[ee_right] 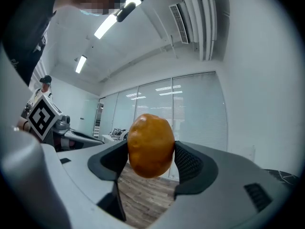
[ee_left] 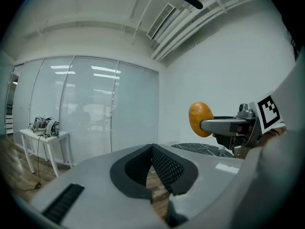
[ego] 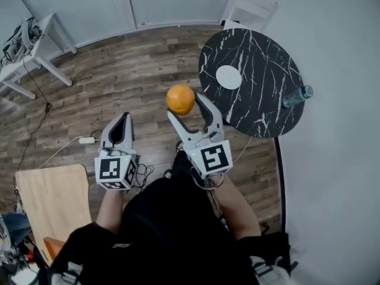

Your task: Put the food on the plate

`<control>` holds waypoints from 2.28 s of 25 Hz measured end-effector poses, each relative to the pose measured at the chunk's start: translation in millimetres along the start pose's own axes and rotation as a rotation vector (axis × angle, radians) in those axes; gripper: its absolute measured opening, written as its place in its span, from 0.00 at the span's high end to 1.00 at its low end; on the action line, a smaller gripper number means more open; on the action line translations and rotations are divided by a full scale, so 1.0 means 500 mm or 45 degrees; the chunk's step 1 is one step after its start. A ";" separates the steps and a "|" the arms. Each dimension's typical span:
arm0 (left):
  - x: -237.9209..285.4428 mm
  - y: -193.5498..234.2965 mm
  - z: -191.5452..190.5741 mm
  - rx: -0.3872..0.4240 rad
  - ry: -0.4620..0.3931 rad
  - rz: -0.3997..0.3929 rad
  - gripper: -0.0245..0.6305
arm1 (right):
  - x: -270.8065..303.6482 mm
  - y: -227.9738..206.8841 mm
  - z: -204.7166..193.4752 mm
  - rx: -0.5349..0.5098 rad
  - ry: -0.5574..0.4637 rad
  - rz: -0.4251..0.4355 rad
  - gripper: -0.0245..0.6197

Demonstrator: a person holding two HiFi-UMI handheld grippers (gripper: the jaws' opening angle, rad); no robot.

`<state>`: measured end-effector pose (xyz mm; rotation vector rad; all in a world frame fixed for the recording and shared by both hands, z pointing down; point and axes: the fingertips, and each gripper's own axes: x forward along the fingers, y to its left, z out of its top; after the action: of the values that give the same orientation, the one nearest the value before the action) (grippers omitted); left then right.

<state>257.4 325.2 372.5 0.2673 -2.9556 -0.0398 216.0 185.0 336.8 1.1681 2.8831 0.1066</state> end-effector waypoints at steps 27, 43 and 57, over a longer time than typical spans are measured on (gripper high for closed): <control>0.653 -0.098 0.052 0.146 0.254 -0.319 0.96 | 0.274 -0.546 -0.158 0.117 0.151 -0.164 0.50; 0.880 -0.420 -0.035 0.346 0.417 -0.954 0.96 | 0.063 -0.745 -0.328 0.390 0.289 -0.741 0.50; 0.922 -0.568 -0.081 0.536 0.503 -1.903 0.96 | 0.028 -0.723 -0.453 0.392 0.518 -1.344 0.50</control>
<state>-132.3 -37.6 478.4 2.0736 -1.7164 0.3769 -57.0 -76.2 536.0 -0.5561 3.5036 -0.1497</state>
